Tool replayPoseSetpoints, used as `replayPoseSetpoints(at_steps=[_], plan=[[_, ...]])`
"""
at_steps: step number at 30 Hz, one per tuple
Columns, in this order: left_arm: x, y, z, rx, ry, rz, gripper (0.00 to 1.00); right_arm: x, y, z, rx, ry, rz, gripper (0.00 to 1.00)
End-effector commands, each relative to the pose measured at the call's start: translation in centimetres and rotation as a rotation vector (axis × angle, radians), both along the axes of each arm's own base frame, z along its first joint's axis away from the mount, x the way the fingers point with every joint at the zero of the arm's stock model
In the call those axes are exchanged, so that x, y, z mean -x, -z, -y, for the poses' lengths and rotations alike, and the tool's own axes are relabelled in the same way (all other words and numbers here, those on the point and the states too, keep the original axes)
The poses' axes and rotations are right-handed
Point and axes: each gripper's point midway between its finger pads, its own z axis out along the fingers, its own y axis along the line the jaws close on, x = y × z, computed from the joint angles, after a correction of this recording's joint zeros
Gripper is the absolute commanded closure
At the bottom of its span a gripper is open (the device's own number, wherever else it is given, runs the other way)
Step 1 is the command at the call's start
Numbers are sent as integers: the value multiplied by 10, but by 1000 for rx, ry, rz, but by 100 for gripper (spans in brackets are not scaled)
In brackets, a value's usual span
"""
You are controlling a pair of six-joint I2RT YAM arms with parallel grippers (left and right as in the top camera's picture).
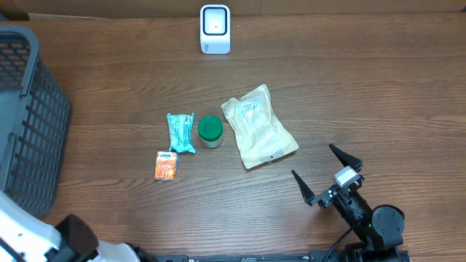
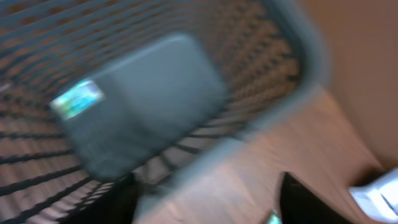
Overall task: Scan the item barcode
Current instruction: 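Return the left gripper to the basket and grasp the blue Kleenex pack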
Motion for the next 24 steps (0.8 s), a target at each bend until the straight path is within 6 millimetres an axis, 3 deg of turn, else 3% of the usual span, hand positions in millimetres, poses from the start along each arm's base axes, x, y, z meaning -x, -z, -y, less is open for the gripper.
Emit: replayPoseSetpoints(at_steps=[1,8,14,16,17,24], plan=[[27,39,-43,81,-167,-94,50,1,2,-1,-4,-8,1,0],[53,115,-92,155,-341,-198,41,1,2,-1,-4,-8,1,0],[63,175,-113,87,-300,-357,20,1,2,-1,-4,-8,1,0],[65,194,-120,58,-266,-400,19,1,2,-1,-4,-8,1,0],[64,215,-124,38,-221,-431,16,1,2,-1,-4,-8,1,0],[56,253,-138,-17,-101,-484,15,1,2,-1,-4,-8,1,0]])
